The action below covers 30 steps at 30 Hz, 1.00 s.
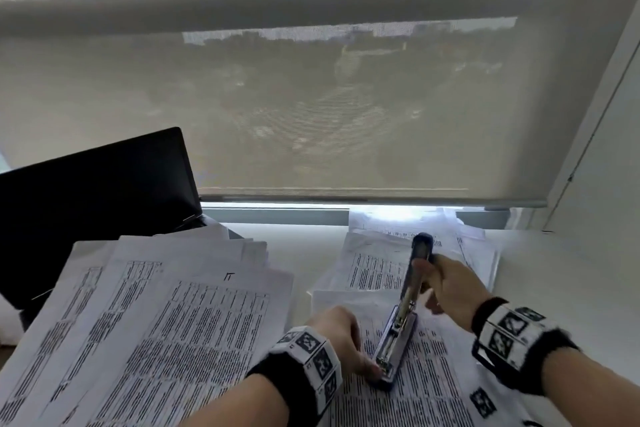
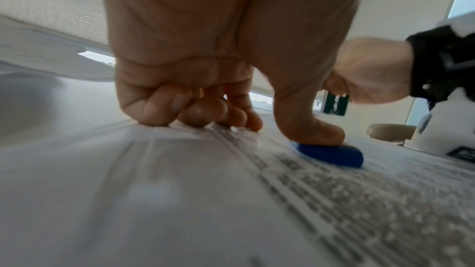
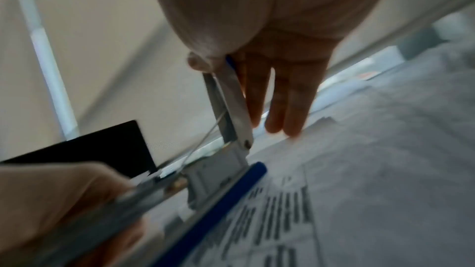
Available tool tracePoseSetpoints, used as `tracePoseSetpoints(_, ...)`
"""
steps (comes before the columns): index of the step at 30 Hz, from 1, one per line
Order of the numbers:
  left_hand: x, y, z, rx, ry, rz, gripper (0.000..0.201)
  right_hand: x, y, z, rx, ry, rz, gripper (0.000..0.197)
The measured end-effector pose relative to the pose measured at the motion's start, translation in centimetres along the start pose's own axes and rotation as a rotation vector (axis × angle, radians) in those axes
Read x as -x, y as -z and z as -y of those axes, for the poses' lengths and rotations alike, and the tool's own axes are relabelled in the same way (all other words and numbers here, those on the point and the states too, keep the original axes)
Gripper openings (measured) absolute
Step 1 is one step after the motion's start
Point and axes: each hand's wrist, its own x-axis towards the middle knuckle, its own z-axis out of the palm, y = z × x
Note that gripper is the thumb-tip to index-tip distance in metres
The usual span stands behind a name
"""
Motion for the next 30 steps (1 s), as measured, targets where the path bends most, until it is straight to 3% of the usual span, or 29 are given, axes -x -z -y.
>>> tracePoseSetpoints(3,-0.1,0.1,-0.2,-0.001,-0.007,0.013,0.04,-1.3,-0.2,0.7,-0.3,-0.356,0.013,0.033)
tracePoseSetpoints(5,0.2,0.1,-0.4,-0.004,-0.005,0.018,0.04,-2.0,-0.5,0.3,-0.258,-0.483,0.002,0.037)
tracePoseSetpoints(9,0.2,0.1,-0.4,0.02,-0.002,0.042,0.041,-2.3,-0.4,0.3,0.158,-0.419,0.032,0.035)
tracePoseSetpoints(12,0.4,0.8,-0.7,-0.032,-0.033,0.094,0.036,-1.0,0.1,1.7,0.268,-0.346,-0.006,0.048)
tracePoseSetpoints(15,0.6,3.6,-0.4,0.049,-0.094,0.088,0.019,0.0,1.0,3.4,0.331,-0.145,-0.059,0.047)
tracePoseSetpoints(17,0.6,6.7,0.6,0.112,-0.082,-0.036,0.008,0.5,1.3,4.8,0.308,-0.02,0.013,0.037)
tracePoseSetpoints(19,0.5,10.4,2.9,0.083,-0.066,-0.204,0.014,0.3,0.6,6.6,0.253,0.037,0.165,0.028)
tracePoseSetpoints(22,0.6,15.6,7.4,-0.143,0.018,-0.367,0.016,-0.9,-1.8,9.7,0.15,0.053,0.308,0.023)
tracePoseSetpoints(24,0.4,18.8,11.1,-0.235,0.127,-0.363,0.033,-1.6,-4.2,11.8,0.101,0.053,0.368,0.026)
tracePoseSetpoints(26,0.2,21.5,14.9,-0.211,0.226,-0.342,0.069,-2.0,-7.5,13.5,0.089,0.069,0.466,0.034)
tracePoseSetpoints(28,0.1,23.4,17.6,-0.263,0.264,-0.328,0.102,-2.0,-11.4,14.5,0.228,0.127,0.575,0.048)
tracePoseSetpoints(30,-0.2,24.5,19.6,-0.352,0.301,-0.286,0.114,-2.0,-14.9,14.7,0.421,0.21,0.648,0.06)
